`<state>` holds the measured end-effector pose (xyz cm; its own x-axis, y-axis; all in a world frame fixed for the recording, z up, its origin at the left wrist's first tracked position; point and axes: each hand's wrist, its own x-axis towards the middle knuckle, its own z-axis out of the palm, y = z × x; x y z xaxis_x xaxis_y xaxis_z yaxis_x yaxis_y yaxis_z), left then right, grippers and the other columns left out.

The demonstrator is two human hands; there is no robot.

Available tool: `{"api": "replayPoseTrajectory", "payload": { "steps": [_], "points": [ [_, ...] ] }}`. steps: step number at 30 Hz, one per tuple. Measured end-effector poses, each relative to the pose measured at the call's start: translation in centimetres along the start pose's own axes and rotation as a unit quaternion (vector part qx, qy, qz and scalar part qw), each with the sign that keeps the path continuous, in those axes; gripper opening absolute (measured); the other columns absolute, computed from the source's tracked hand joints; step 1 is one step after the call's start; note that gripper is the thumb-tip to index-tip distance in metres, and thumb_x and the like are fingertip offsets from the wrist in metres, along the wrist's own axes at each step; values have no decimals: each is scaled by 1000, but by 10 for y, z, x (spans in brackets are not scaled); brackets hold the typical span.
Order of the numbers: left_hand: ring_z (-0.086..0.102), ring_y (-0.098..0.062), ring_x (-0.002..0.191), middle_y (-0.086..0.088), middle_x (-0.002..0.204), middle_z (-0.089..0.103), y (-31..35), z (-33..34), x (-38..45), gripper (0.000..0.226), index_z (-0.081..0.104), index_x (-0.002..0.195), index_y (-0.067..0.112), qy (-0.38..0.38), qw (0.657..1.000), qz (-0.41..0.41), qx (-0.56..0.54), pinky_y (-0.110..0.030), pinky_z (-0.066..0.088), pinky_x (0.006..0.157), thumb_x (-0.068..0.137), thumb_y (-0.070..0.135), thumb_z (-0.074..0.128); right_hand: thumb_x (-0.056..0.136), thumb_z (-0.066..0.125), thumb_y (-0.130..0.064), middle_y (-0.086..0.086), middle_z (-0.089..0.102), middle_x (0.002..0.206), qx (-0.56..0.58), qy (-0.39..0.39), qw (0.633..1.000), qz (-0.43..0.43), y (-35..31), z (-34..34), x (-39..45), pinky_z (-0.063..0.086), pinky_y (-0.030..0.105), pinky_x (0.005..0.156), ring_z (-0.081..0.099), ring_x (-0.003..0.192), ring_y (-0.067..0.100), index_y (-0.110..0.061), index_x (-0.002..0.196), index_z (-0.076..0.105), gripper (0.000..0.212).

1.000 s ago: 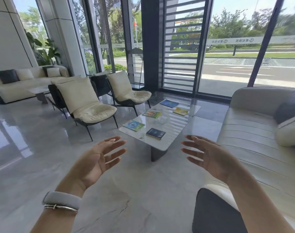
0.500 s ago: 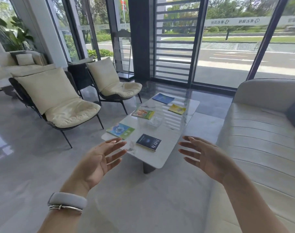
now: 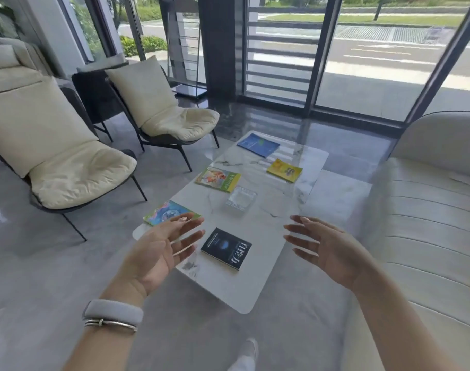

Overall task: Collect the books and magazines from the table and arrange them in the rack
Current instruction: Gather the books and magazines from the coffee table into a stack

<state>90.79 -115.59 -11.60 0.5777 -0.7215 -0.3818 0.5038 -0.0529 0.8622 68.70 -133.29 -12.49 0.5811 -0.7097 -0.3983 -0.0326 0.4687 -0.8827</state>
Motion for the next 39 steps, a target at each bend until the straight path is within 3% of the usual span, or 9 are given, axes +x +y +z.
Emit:
{"api": "replayPoseTrajectory", "payload": {
  "steps": [7, 13, 17, 22, 29, 36, 39],
  "points": [
    [65, -22, 93, 2, 85, 76, 17, 23, 140, 19, 65, 86, 19, 23, 999, -29, -27, -33, 46, 79, 90, 16, 46, 98, 49, -16, -1, 78, 85, -20, -6, 999, 33, -43, -6, 148, 51, 31, 79, 72, 80, 17, -15, 98, 71, 22],
    [70, -17, 79, 2, 83, 76, 40, 43, 226, 20, 65, 86, 19, 61, 996, -44, -46, -31, 47, 76, 90, 16, 46, 98, 48, -16, 1, 77, 88, -31, -22, 998, 60, -90, -8, 250, 51, 32, 83, 71, 84, 20, -15, 98, 71, 22],
    [66, -22, 89, 0, 87, 76, 45, 51, 271, 20, 66, 83, 20, 95, 993, -42, -62, -34, 46, 83, 90, 17, 47, 98, 48, -16, 2, 77, 91, -45, -40, 994, 87, -106, -11, 312, 51, 33, 84, 70, 89, 22, -15, 98, 71, 23],
    [71, -13, 74, 4, 82, 76, 25, 63, 326, 18, 65, 86, 20, 171, 979, -61, -91, -31, 45, 79, 90, 18, 48, 98, 48, -15, -1, 78, 83, -84, -86, 983, 137, -114, -13, 403, 50, 33, 86, 70, 89, 22, -15, 96, 71, 23],
    [64, -21, 93, 3, 87, 76, -28, 88, 395, 15, 64, 89, 20, 294, 933, -87, -186, -33, 44, 88, 89, 18, 49, 98, 48, -15, 0, 76, 89, -194, -179, 938, 222, -108, -17, 533, 51, 32, 83, 69, 92, 21, -16, 98, 70, 22],
    [71, -12, 79, 5, 87, 75, -98, 84, 443, 16, 64, 96, 20, 379, 887, -121, -234, -30, 47, 83, 88, 21, 51, 99, 46, -12, 4, 71, 95, -251, -232, 898, 278, -56, -14, 612, 48, 31, 90, 67, 90, 20, -16, 94, 68, 22],
    [69, -14, 85, 3, 91, 73, -143, 65, 456, 16, 64, 94, 19, 425, 863, -135, -237, -29, 47, 84, 90, 19, 49, 99, 46, -12, 4, 71, 96, -271, -248, 877, 310, -3, -10, 634, 48, 30, 91, 67, 91, 20, -15, 96, 67, 22]
  ]
}}
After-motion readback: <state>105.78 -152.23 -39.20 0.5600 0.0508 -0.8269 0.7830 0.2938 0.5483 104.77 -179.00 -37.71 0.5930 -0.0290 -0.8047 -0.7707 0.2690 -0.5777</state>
